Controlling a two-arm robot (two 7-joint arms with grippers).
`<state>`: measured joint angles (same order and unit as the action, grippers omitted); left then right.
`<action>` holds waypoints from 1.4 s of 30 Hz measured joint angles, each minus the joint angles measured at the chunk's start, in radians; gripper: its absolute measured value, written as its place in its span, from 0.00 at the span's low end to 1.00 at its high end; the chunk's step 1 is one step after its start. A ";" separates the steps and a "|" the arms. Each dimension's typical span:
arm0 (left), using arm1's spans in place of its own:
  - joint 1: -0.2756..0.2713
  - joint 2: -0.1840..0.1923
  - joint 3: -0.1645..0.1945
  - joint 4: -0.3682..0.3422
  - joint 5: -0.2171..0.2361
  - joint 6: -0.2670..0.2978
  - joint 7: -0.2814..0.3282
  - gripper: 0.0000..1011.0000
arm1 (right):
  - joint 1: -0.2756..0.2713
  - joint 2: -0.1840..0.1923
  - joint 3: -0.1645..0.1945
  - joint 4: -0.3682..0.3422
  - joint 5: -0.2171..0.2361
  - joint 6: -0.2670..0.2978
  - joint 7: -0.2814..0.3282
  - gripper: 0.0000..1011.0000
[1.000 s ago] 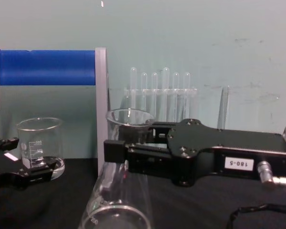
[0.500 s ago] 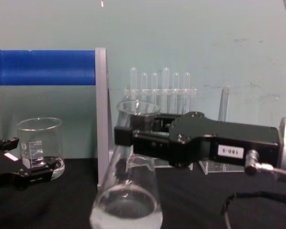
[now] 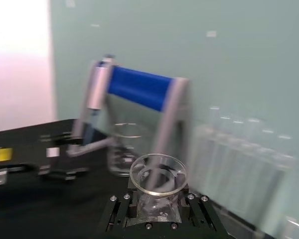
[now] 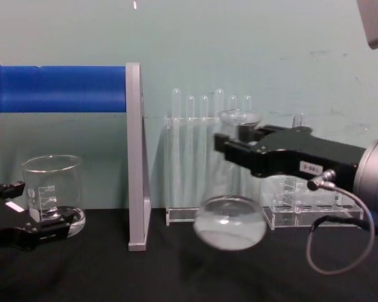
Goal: Grasp the erlenmeyer flask with one hand, shake it three times, then place it back.
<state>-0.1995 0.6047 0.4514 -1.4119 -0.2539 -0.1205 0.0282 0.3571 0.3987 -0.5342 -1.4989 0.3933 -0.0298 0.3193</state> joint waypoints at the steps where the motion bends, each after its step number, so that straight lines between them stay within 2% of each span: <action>1: 0.000 0.000 0.000 0.000 0.000 0.000 0.000 0.99 | -0.001 -0.006 0.005 0.004 -0.010 0.001 -0.021 0.44; 2: 0.000 0.000 0.000 0.000 0.000 0.000 0.000 0.99 | -0.004 -0.019 0.017 0.012 -0.028 0.006 -0.063 0.44; 5: 0.000 0.000 0.000 0.000 0.000 0.000 0.000 0.99 | -0.007 -0.034 0.033 0.021 -0.048 0.015 -0.111 0.44; 8: 0.000 0.000 0.000 0.000 0.000 0.000 0.000 0.99 | -0.014 -0.060 0.060 0.032 -0.079 0.035 -0.192 0.44; 14: 0.000 0.000 0.000 0.000 0.000 0.000 0.000 0.99 | -0.020 -0.096 0.094 0.046 -0.113 0.060 -0.286 0.44; 20: 0.000 0.000 0.000 0.000 0.000 0.000 0.000 0.99 | -0.025 -0.115 0.116 0.051 -0.123 0.075 -0.304 0.44; 25: 0.000 0.000 0.000 0.000 0.000 0.000 0.000 0.99 | -0.033 -0.118 0.123 0.044 -0.122 0.077 -0.275 0.44; 30: 0.000 0.000 0.000 0.000 0.000 0.000 0.000 0.99 | -0.042 -0.108 0.122 0.027 -0.109 0.073 -0.201 0.44; 35: 0.000 0.000 0.000 0.000 0.000 0.000 0.000 0.99 | -0.056 -0.085 0.113 -0.004 -0.084 0.067 -0.095 0.44; 36: 0.000 0.000 0.000 0.000 0.000 0.000 0.000 0.99 | -0.056 -0.085 0.113 -0.004 -0.084 0.067 -0.095 0.44; 42: 0.000 0.000 0.000 0.000 0.000 0.000 0.000 0.99 | -0.072 -0.057 0.101 -0.041 -0.041 0.062 0.053 0.44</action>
<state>-0.1995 0.6047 0.4514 -1.4120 -0.2539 -0.1205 0.0283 0.2850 0.3419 -0.4335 -1.5401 0.3520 0.0318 0.3719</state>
